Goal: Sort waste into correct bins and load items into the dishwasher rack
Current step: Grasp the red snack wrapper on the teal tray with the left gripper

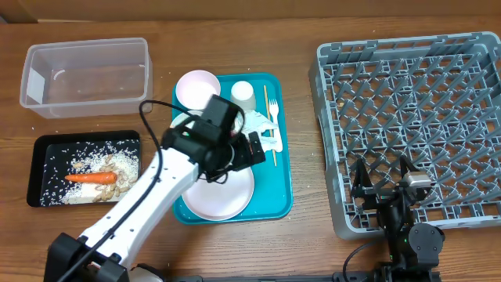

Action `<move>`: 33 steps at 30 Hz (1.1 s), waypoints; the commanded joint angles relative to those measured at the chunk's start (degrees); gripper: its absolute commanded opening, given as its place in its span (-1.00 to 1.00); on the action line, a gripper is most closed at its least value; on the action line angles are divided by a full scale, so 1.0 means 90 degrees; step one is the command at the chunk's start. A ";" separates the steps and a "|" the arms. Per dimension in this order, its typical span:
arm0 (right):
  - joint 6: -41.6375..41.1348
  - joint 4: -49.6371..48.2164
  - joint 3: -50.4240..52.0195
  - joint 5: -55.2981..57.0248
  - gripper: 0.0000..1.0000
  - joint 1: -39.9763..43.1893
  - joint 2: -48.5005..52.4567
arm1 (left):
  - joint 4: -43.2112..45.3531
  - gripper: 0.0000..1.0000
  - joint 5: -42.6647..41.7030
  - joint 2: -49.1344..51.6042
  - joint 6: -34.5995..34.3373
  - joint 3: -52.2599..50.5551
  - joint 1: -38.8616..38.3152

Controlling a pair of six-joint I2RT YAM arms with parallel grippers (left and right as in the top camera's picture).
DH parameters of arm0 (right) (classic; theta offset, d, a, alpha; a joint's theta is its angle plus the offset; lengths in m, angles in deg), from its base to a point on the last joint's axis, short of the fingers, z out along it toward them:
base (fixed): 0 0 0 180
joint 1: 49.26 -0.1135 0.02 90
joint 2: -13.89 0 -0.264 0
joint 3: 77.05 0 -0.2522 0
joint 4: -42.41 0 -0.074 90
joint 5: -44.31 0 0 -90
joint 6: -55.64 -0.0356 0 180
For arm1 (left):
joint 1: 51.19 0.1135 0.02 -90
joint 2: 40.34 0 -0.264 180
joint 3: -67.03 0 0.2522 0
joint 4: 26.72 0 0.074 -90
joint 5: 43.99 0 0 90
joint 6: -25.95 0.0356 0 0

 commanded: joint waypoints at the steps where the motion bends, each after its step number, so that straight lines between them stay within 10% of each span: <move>1: -0.0015 -0.0027 0.0066 0.0039 1.00 0.0012 -0.0044 | 0.0187 1.00 0.1569 0.0073 -0.1188 0.0024 -0.0534; 10: -0.0015 -0.0027 0.0066 0.0039 1.00 0.0012 -0.0044 | 0.1168 0.96 0.2178 0.0835 -0.2596 0.0024 -0.0765; 33: -0.0015 -0.0027 0.0066 0.0039 1.00 0.0015 -0.0044 | 0.1804 0.59 0.2494 0.1970 -0.2538 0.0027 -0.0729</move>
